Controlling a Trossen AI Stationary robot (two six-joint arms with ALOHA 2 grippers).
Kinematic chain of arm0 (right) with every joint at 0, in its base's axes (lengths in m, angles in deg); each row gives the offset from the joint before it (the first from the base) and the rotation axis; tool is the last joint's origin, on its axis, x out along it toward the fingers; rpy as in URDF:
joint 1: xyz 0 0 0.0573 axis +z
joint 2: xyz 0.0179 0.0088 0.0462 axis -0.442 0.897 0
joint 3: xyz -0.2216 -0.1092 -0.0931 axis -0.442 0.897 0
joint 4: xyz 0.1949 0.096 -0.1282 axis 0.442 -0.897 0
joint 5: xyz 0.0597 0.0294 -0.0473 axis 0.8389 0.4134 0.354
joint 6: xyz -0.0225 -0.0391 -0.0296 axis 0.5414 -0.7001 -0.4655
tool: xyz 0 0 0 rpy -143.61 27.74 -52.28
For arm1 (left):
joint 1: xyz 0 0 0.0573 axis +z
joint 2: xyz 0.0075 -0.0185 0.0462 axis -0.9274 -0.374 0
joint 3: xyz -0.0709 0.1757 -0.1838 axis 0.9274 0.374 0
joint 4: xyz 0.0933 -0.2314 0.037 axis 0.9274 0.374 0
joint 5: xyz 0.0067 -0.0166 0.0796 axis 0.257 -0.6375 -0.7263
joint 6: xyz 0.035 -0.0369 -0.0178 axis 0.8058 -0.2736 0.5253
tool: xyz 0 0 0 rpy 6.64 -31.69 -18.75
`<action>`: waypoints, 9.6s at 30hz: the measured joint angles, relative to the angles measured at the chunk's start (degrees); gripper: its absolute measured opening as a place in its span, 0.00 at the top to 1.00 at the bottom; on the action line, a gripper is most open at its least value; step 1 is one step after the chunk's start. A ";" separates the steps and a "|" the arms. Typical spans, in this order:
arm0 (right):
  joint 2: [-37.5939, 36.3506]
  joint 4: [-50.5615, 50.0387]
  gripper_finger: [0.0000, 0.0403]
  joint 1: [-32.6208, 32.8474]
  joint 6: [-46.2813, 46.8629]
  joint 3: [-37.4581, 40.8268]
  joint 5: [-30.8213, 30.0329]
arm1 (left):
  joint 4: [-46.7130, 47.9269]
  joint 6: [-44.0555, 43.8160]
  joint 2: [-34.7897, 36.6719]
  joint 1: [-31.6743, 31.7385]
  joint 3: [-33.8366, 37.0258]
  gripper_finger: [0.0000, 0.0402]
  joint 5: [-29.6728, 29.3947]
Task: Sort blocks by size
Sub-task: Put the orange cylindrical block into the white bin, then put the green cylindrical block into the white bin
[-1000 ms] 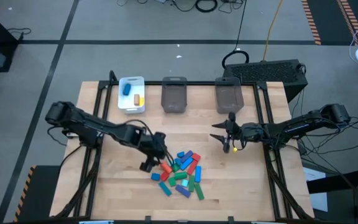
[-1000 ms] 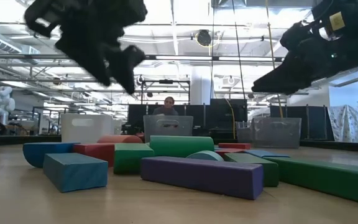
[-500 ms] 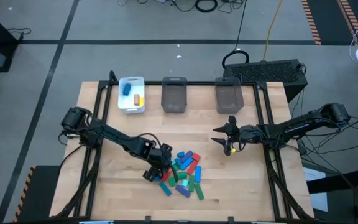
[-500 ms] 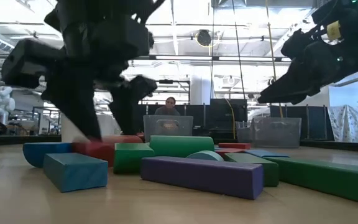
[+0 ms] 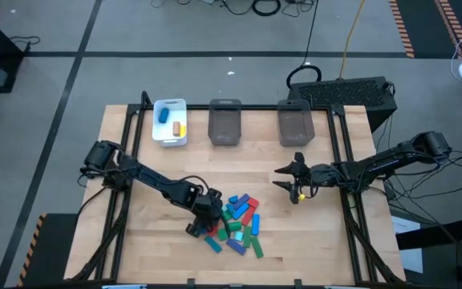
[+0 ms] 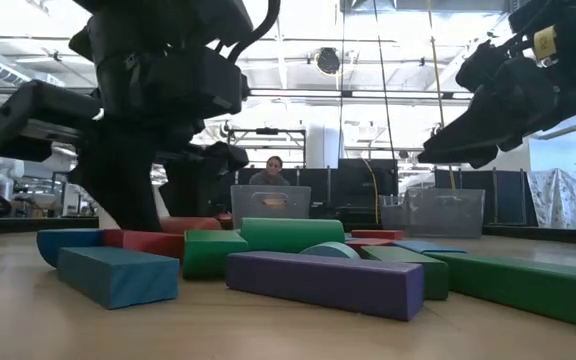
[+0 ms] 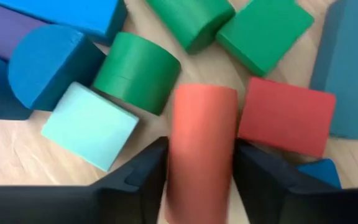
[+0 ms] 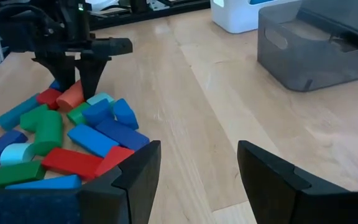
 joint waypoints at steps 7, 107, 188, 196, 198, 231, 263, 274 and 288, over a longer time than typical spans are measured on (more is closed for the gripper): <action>0.01 0.17 0.50 0.00 1.32 0.00 0.00 | -0.74 -4.88 -0.04 0.18 -0.13 0.66 -2.66; 52.97 0.33 0.40 8.42 -3.72 -40.81 3.01 | 29.54 -6.55 40.26 53.23 -0.28 0.40 -16.65; 44.51 -1.53 0.70 5.26 -4.69 -42.10 19.12 | -38.39 19.51 18.14 -6.44 20.20 0.40 -22.61; 44.51 0.39 0.70 3.66 -4.50 -42.10 20.19 | -39.53 20.78 18.14 -6.97 20.20 0.40 -19.63; 44.51 1.88 0.70 3.18 -4.47 -42.14 20.96 | -39.82 20.71 18.16 -7.11 20.15 0.40 -19.92; 44.40 6.61 0.65 1.15 -1.60 -42.19 22.61 | -42.65 19.21 19.88 -7.20 20.09 0.65 -28.49; 44.40 -4.50 0.44 4.12 -0.63 -42.21 4.53 | 4.14 -16.21 52.18 21.87 20.09 0.65 -58.16; 44.40 -6.36 0.44 4.44 -0.64 -42.21 4.44 | 3.88 -18.55 50.45 41.25 21.44 0.63 -44.44; 44.42 -7.32 0.44 4.44 -0.82 -42.21 4.49 | -1.50 -14.64 34.29 62.01 20.60 0.62 -23.25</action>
